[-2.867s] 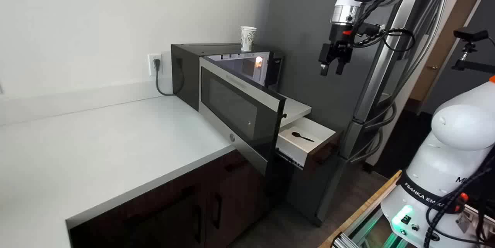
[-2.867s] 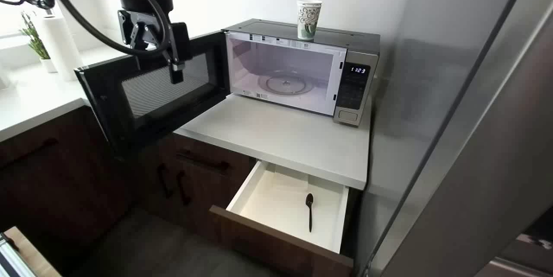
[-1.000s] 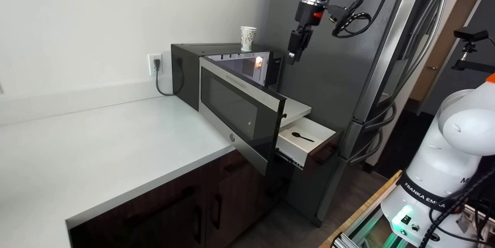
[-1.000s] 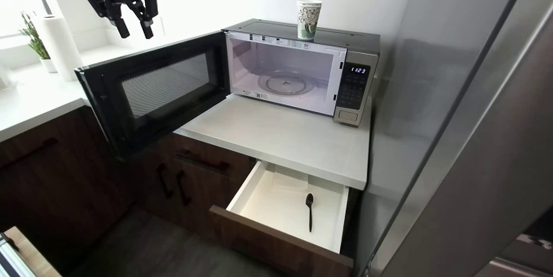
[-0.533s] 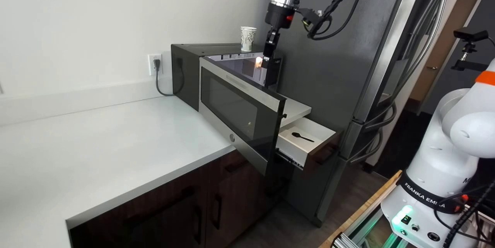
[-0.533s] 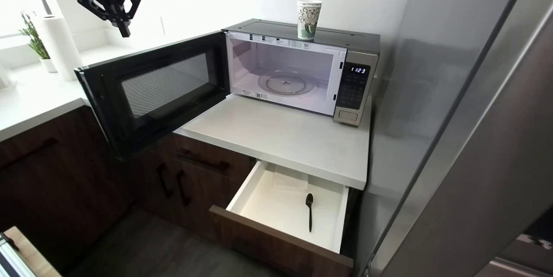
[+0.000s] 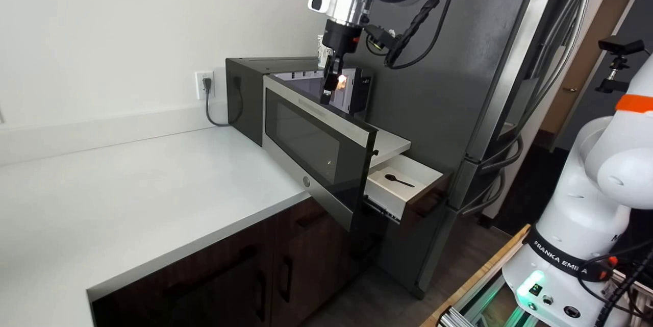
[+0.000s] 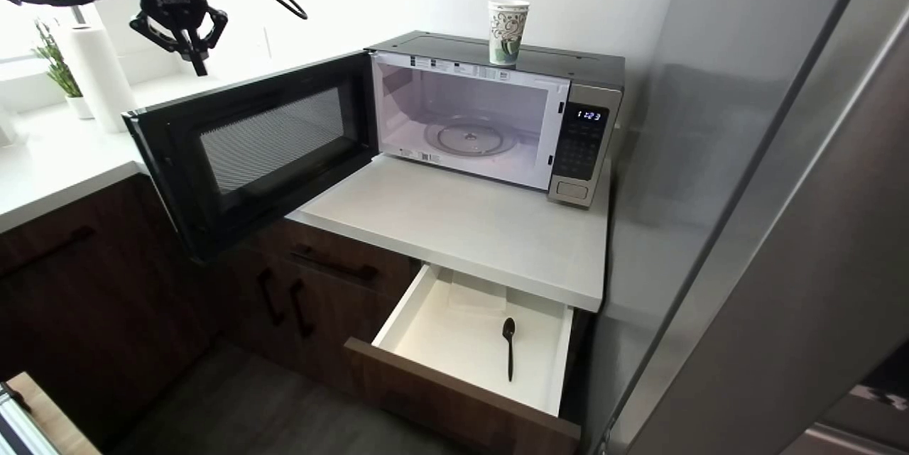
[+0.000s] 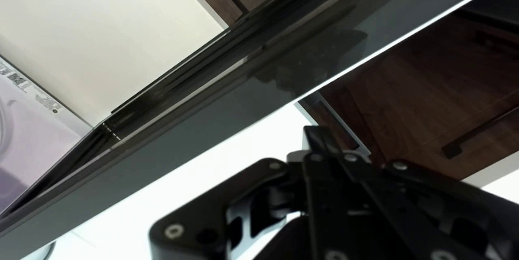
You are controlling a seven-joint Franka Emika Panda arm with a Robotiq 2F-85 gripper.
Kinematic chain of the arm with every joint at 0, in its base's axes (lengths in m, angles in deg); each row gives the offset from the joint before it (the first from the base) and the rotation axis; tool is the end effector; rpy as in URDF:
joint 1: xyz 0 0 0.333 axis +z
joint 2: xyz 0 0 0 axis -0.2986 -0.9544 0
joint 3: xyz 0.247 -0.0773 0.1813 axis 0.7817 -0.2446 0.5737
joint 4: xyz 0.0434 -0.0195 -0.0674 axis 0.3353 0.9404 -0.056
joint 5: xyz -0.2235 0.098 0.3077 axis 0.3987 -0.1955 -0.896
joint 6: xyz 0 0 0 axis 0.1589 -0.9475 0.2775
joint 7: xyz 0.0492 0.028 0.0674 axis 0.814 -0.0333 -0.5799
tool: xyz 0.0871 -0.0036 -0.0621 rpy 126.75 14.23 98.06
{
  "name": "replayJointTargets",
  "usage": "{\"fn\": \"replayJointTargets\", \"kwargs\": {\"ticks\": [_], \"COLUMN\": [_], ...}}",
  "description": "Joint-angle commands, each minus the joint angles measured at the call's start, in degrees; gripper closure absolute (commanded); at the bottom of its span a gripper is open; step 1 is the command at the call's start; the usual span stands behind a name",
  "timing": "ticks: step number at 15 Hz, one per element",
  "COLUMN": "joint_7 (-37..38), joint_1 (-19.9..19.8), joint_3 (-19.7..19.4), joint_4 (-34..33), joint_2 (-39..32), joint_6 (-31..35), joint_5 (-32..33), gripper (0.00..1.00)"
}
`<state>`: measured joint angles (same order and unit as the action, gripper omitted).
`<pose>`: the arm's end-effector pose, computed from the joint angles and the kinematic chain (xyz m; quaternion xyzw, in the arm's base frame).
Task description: Close the microwave door
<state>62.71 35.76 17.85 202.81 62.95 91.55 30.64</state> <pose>0.4436 0.2859 0.4851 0.8763 0.4749 0.0816 0.0054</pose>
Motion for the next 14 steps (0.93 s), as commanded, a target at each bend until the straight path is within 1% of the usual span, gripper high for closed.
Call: {"fn": "replayJointTargets", "kwargs": {"ticks": [1,6,8,14], "joint_7": [-2.32,-2.36,-1.63,0.06], "joint_1": [-0.16,-0.45,-0.58,-1.29], "joint_3": [0.39,0.59,0.59,0.40], "joint_4": [-0.93,-0.50,-0.55,0.74], "joint_2": [-2.01,-2.55,-2.63,-1.91], "joint_6": [0.21,0.01,-1.46,-2.67], "joint_5": [0.12,1.55,2.04,5.32], "gripper": [1.00,1.00,1.00,1.00]}}
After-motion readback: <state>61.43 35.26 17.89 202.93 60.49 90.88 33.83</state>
